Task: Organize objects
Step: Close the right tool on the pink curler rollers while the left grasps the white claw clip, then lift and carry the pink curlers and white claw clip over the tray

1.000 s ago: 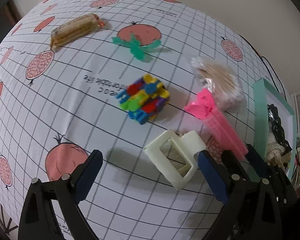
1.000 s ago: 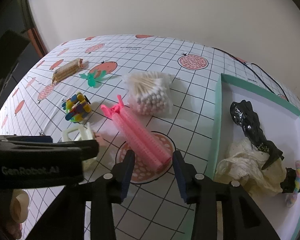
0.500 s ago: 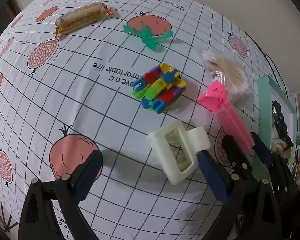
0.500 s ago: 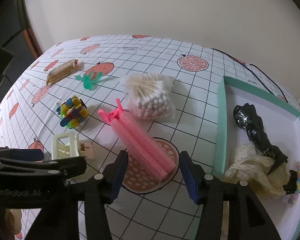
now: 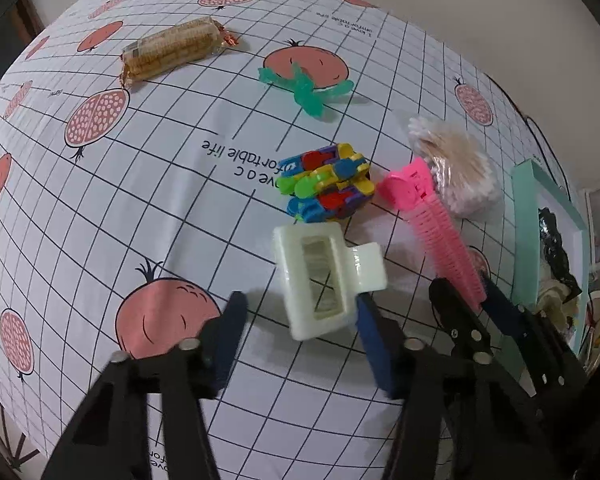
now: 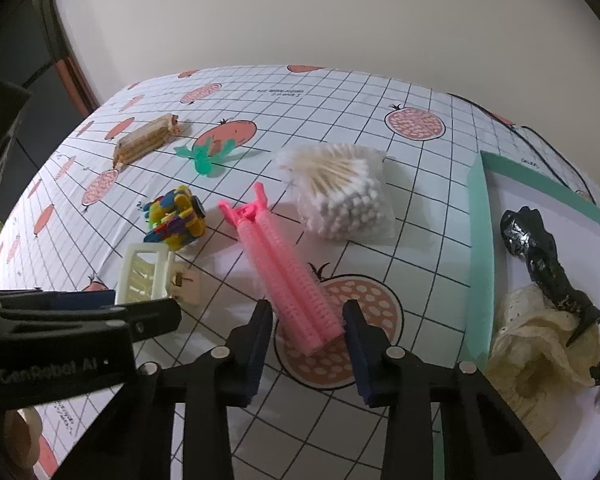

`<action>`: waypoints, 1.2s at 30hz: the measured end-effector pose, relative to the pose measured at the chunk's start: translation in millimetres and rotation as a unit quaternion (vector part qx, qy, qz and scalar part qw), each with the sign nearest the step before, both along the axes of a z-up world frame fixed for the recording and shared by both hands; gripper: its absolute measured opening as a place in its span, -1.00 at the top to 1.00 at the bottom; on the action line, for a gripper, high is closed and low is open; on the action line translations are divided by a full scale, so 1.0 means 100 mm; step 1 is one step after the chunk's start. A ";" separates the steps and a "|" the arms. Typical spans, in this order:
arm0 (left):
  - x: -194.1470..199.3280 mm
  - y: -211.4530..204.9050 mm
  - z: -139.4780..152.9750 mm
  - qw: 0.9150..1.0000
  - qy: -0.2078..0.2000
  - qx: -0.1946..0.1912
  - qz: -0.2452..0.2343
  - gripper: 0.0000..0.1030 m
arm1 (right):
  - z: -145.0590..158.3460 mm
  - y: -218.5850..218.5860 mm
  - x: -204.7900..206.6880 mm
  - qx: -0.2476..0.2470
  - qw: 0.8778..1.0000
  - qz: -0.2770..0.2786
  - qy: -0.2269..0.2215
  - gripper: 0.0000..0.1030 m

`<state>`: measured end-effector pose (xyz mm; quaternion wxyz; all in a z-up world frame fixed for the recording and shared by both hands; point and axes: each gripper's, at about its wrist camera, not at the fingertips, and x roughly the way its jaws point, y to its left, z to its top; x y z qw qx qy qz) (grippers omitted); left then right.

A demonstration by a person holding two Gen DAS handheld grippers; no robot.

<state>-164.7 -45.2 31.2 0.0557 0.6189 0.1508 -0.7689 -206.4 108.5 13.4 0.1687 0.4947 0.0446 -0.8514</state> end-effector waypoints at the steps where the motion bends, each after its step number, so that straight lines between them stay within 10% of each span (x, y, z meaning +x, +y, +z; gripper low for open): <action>1: -0.02 -0.02 -0.01 1.000 0.001 0.002 0.003 0.09 | 0.00 -0.01 0.01 0.000 1.000 0.002 -0.001 0.28; 20: 0.07 -0.07 0.06 1.000 0.023 0.005 0.005 0.30 | 0.02 0.05 0.04 -0.046 0.999 -0.009 -0.028 0.40; 36: -0.17 0.12 0.31 0.998 0.065 0.000 0.018 0.30 | 0.51 0.19 0.08 -0.085 0.995 -0.025 0.040 0.45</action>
